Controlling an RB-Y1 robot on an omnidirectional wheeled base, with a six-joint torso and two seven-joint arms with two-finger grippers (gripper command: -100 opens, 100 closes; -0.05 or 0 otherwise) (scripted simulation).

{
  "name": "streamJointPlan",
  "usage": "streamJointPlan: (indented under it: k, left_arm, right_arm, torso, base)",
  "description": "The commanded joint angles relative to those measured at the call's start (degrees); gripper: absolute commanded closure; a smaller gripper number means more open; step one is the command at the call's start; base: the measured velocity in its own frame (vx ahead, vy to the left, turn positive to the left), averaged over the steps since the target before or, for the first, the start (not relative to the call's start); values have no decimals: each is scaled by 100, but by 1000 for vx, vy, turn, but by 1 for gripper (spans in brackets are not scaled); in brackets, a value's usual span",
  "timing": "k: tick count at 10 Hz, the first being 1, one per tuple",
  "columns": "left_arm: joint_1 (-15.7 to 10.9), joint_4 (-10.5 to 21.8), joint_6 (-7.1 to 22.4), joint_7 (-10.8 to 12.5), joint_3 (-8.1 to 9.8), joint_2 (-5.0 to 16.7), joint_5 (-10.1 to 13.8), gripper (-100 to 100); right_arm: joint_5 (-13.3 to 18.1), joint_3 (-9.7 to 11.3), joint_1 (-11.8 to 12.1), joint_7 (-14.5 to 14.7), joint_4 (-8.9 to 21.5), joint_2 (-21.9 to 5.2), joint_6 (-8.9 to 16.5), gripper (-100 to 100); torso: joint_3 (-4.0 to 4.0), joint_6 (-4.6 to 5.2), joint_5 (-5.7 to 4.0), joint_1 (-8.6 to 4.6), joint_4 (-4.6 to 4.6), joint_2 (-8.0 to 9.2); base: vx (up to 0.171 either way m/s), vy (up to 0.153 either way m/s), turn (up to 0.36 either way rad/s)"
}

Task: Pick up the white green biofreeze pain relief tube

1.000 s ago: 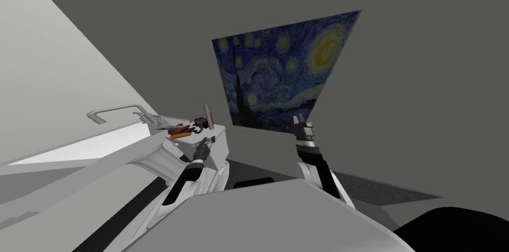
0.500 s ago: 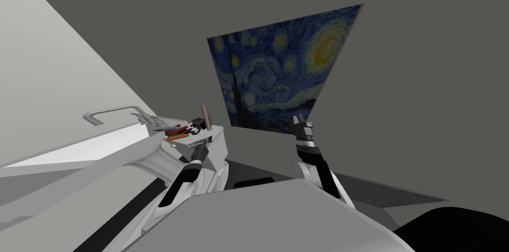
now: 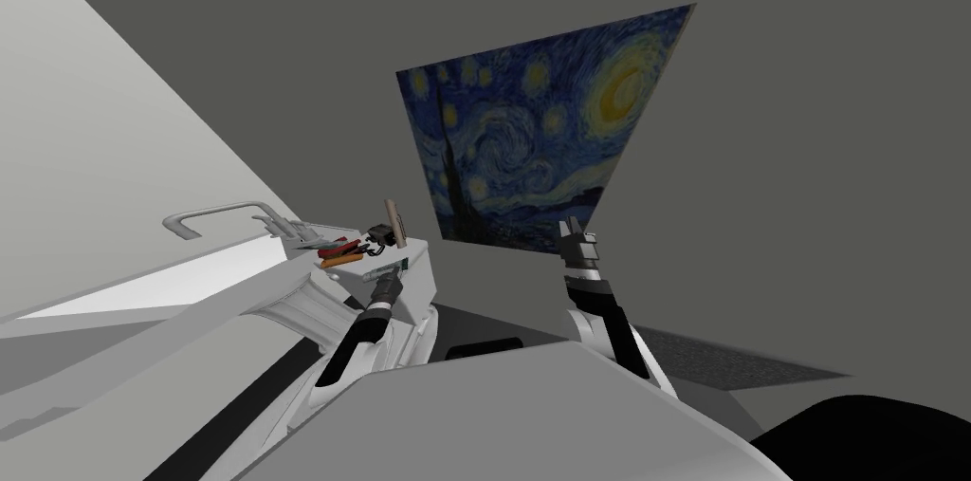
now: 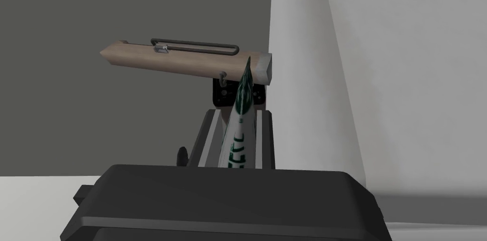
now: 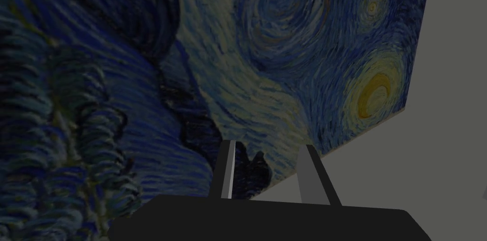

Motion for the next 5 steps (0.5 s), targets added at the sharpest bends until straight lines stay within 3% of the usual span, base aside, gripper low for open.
streamJointPlan:
  k: [1, 5]
  left_arm:
    - [-78, -8, 56, -145, -45, -242, -125, 100]
    - [-320, 27, 198, -464, -156, -820, -422, 100]
  right_arm:
    - [0, 0, 0, 0, 0, 0, 0, 0]
    - [0, 0, 0, 0, 0, 0, 0, 0]
  torso:
    - [0, 0, 0, 0, 0, 0]
    - [8, -2, -2, 1, 4, 11]
  base:
    - [-92, 94, -7]
    - [-78, 89, 2]
